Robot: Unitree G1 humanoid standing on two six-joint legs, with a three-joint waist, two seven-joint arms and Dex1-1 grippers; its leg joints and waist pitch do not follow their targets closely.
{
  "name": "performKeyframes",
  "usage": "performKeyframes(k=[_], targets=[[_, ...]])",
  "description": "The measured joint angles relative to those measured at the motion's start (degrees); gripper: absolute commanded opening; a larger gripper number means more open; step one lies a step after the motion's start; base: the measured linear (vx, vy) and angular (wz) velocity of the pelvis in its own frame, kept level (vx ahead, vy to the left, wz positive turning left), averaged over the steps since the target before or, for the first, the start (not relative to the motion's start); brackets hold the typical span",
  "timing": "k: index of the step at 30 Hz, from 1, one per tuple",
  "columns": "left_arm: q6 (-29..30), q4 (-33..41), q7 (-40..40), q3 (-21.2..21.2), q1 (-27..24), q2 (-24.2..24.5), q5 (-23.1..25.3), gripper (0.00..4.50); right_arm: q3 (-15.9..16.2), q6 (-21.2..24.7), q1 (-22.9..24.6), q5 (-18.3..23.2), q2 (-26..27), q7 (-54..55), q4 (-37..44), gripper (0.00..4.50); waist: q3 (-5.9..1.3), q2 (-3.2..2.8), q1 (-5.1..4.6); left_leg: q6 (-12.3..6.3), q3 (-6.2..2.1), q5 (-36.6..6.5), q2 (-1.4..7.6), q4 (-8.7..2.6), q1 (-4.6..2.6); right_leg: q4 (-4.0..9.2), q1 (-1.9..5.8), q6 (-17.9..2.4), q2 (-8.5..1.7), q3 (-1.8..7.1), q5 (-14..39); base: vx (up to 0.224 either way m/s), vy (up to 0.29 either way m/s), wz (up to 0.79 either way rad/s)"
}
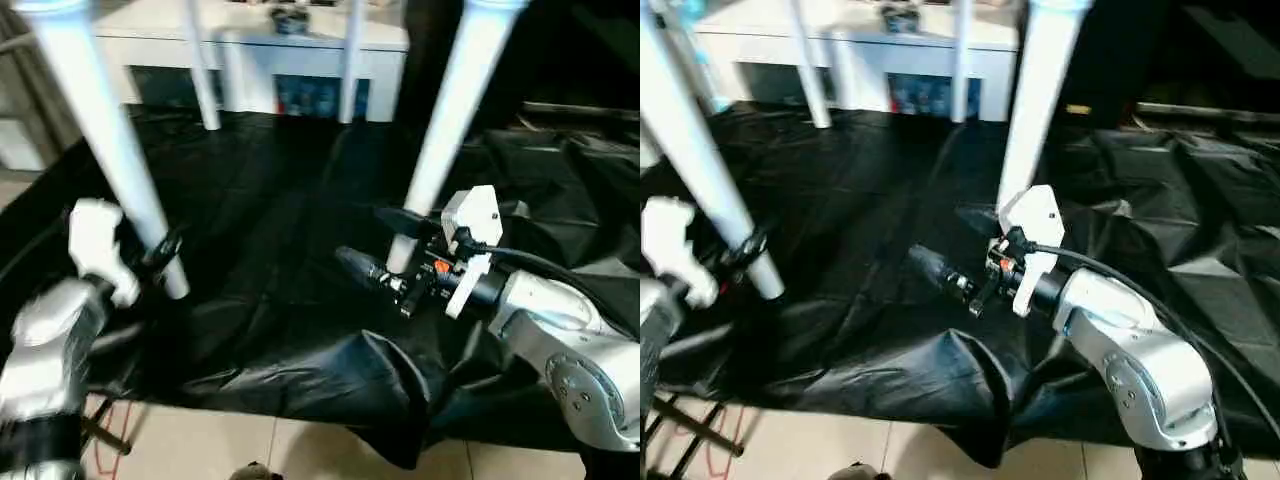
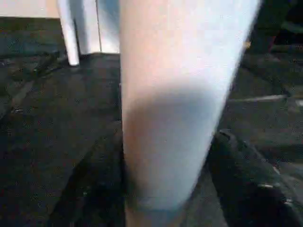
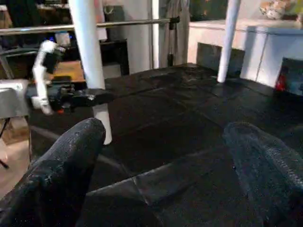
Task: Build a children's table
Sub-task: Flip table
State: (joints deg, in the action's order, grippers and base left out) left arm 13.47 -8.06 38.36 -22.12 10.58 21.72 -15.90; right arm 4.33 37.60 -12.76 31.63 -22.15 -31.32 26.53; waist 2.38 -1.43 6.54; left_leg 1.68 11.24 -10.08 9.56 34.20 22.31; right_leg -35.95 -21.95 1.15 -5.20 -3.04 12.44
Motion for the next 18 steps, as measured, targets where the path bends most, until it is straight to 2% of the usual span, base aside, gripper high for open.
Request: performKeyframes(k=[3, 7, 8, 9, 11, 14, 15, 18], targets=[[-1.75, 6.03, -1.60, -2.64, -4.30, -1.75, -2.41, 3.13, -0.65, 0.00, 1.73, 0.57, 0.76, 0.12, 0.79, 4.50, -0.01, -0.01, -0.16, -0.02, 0.00, -0.02, 0.01, -0.09, 0.03, 0.24, 0.01, -0.03, 0.03, 0.00, 0.02, 0.000, 0.000, 0.00], [-6.00, 13.21, -3.51, -6.70, -10.81, -5.73, -6.07, 3.13, -1.31, -0.16, 5.96, 2.24, 1.59, 0.15, 1.69, 4.50, -0.01, -0.24, -0.11, -0.04, 0.02, -0.04, 0.00, -0.37, 0.09, 0.70, 0.05, -0.08, 0.07, -0.01, -0.02, 0.000, 0.000, 0.00], [-6.27, 15.81, -4.11, -7.29, -13.13, -7.05, -6.87, 3.13, -1.45, -0.26, 7.56, 2.32, 1.54, 0.13, 2.32, 4.50, -0.05, -0.28, -0.10, -0.08, 0.02, -0.07, 0.00, -0.42, 0.06, 0.83, 0.13, -0.08, 0.07, -0.01, -0.02, 0.000, 0.000, 0.00], [-5.94, 20.98, -5.65, -7.57, -17.50, -9.51, -7.21, 3.13, -1.67, -0.32, 10.69, 2.48, 1.29, 0.11, 2.78, 4.50, -0.14, -0.31, -0.12, -0.08, 0.06, -0.20, -0.01, -0.47, 0.01, 1.04, 0.25, -0.07, 0.08, -0.01, -0.01, 0.000, 0.000, 0.00], [-5.02, 24.18, -7.01, -7.45, -20.82, -11.67, -7.64, 3.13, -1.63, 0.18, 13.70, 2.47, 0.73, 0.13, 1.85, 4.50, -0.03, -0.33, -0.04, -0.11, 0.08, -0.25, -0.01, -0.46, 0.02, 1.03, 0.27, -0.03, 0.08, -0.02, 0.01, 0.000, 0.000, 0.00], [-3.50, 30.67, -10.73, -4.67, -25.38, -13.62, -5.79, 3.13, -1.69, -2.58, 15.06, -0.53, 0.91, 1.40, 1.46, 4.50, -0.04, -0.47, -0.04, -0.10, 0.07, -0.24, 0.00, -0.50, -0.14, 1.00, 0.32, 0.32, 0.08, -0.02, 0.19, 0.000, 0.000, 0.00], [-3.25, 33.92, -13.06, -1.65, -27.82, -15.35, -3.30, 3.13, -1.86, -4.71, 15.50, -2.88, 2.19, 3.44, 0.79, 4.50, -0.05, -0.43, -0.06, -0.10, 0.07, -0.24, -0.01, -0.49, -0.27, 1.01, 0.39, 0.34, 0.08, -0.01, 0.20, 0.000, 0.000, 0.00], [-2.15, 37.74, -18.99, 5.32, -29.70, -19.77, 3.69, 3.13, -2.16, -6.45, 16.20, -4.59, 3.65, 6.07, -0.19, 4.50, 0.09, -0.03, -0.01, -0.10, 0.04, -0.24, -0.01, -0.58, -0.38, 1.02, 0.21, 0.42, 0.09, 0.00, 0.24, 0.000, 0.000, 0.00]])
